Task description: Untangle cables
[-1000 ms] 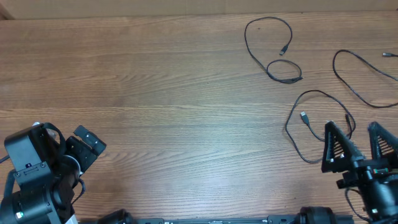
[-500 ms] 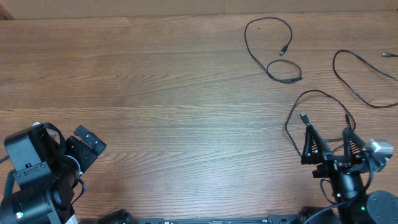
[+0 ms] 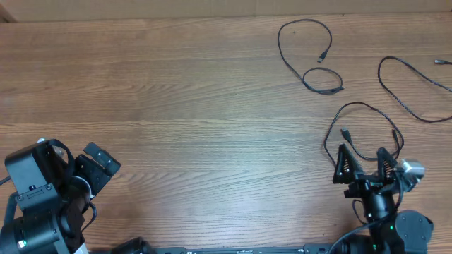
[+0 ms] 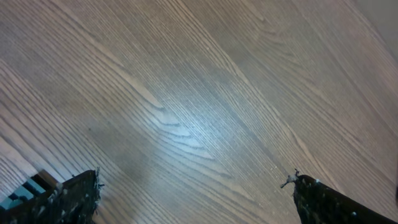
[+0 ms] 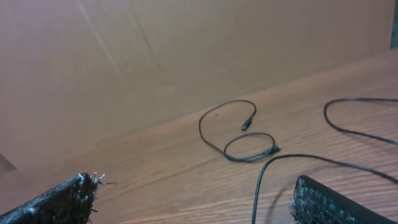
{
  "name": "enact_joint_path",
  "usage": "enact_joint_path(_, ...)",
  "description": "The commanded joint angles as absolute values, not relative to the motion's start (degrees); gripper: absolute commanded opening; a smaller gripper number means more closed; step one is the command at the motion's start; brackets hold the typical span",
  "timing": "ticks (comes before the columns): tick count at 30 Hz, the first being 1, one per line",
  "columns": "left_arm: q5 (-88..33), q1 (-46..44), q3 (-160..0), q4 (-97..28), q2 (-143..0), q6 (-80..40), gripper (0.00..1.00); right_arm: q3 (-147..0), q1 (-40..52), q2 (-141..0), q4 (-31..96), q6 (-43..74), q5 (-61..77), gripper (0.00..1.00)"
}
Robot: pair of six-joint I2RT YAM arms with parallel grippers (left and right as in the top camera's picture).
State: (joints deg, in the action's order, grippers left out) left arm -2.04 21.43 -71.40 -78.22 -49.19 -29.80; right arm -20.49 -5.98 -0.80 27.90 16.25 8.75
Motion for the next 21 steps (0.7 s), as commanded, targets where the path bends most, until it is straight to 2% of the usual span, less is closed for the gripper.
enact_joint_path(1,-1.30,21.74,-72.05,-78.17,-49.12,-28.91,1.00,-18.76,-6.20,-0.12,26.26,16.03,8.67,1.00)
enact_joint_path(21,-1.28,21.74,-72.05,-78.19,-49.10,-28.91,1.00,-4.64,-6.09,-0.16,14.98,16.01,1.76,1.00)
